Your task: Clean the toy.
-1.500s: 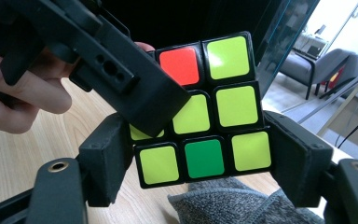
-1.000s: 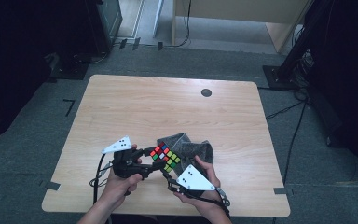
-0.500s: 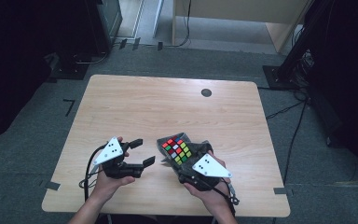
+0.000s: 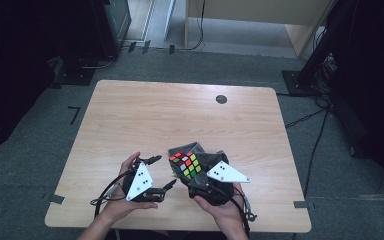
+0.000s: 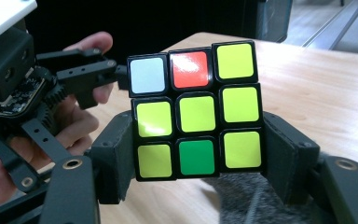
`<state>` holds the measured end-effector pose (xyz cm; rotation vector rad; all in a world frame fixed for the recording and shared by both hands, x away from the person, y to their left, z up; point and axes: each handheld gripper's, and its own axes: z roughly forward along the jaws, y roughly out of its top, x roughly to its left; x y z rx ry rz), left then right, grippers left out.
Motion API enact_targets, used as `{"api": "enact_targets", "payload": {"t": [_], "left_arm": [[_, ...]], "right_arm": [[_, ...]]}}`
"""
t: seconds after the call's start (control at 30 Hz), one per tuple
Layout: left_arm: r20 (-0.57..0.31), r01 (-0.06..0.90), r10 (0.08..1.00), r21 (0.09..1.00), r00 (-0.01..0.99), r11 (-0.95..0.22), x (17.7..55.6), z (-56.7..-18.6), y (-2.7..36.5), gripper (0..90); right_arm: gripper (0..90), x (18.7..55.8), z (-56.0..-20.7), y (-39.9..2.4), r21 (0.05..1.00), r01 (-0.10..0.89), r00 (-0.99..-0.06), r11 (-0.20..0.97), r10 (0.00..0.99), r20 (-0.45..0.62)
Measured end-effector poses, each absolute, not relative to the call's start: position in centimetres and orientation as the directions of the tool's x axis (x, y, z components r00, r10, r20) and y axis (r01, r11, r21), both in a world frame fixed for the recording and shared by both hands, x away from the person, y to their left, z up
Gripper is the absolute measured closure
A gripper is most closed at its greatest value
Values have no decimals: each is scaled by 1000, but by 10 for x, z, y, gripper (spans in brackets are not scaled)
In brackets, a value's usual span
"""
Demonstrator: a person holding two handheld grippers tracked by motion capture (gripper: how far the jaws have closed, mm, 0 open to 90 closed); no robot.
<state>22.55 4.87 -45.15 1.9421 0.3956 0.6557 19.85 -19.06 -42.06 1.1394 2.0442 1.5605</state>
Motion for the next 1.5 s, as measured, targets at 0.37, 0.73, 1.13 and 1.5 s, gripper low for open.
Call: {"api": "enact_targets", "payload": {"t": [0.37,0.73,1.13,1.5], "left_arm": [[376,-82,487,849,788,-522,215,-453,34,168],[396,-98,462,833,794,-544,212,-459,33,306],[213,72,584,902,784,-425,238,-456,65,314],[133,111,579,924,804,-366,240,-452,69,315]], "right_arm": [[347,197,-428,-174,868,488,-625,89,730,277],[315,204,-435,-175,829,555,-632,66,682,368],[259,213,-428,-211,877,479,-648,-48,654,390],[266,234,-488,-210,842,484,-487,237,873,34]]}}
